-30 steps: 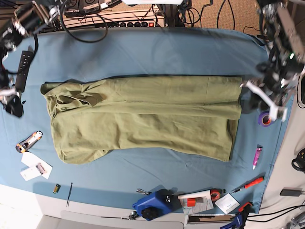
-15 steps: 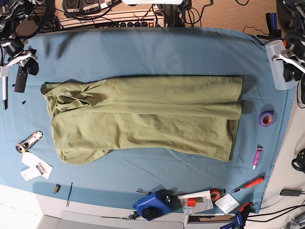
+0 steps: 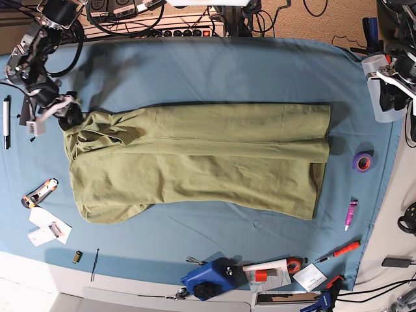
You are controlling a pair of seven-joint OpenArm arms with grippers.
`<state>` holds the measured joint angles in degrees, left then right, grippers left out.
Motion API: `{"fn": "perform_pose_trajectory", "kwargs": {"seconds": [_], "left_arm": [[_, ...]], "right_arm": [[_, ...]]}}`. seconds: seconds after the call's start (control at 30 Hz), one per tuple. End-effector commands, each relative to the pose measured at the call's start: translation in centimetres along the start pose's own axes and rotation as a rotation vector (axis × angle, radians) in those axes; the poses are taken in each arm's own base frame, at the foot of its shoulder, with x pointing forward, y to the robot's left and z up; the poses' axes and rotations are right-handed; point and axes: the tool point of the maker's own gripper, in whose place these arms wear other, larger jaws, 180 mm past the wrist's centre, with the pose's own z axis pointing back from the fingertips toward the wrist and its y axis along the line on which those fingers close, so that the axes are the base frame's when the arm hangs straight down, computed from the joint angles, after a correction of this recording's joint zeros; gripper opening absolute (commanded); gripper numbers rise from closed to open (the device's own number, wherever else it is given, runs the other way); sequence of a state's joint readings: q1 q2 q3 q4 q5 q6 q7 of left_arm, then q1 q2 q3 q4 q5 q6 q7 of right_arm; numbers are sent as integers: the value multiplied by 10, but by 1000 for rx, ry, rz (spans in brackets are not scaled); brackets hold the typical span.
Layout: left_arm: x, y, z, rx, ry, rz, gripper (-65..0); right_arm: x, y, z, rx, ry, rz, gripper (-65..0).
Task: Layout the t-shirt on the table in an organized manner, then fold the t-shirt properly
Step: 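Press the folded shirt corner with the right gripper, then withdraw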
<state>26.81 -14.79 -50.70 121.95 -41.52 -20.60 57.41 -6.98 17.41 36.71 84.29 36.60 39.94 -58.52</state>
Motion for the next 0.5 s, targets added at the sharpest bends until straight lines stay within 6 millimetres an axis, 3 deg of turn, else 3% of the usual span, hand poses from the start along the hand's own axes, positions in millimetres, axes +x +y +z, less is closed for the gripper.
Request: {"fn": "perform_pose_trajectory", "kwargs": {"seconds": [0.0, 0.3, 0.47], "left_arm": [[12, 0, 3, -3, -42, -21, -435], [14, 0, 3, -2, -50, -19, -435], [14, 0, 3, -2, -50, -19, -435]], "right_arm": [[18, -7, 6, -23, -52, 32, -424], [0, -9, 9, -22, 47, 22, -425], [3, -12, 21, -47, 38, 43, -425]]}}
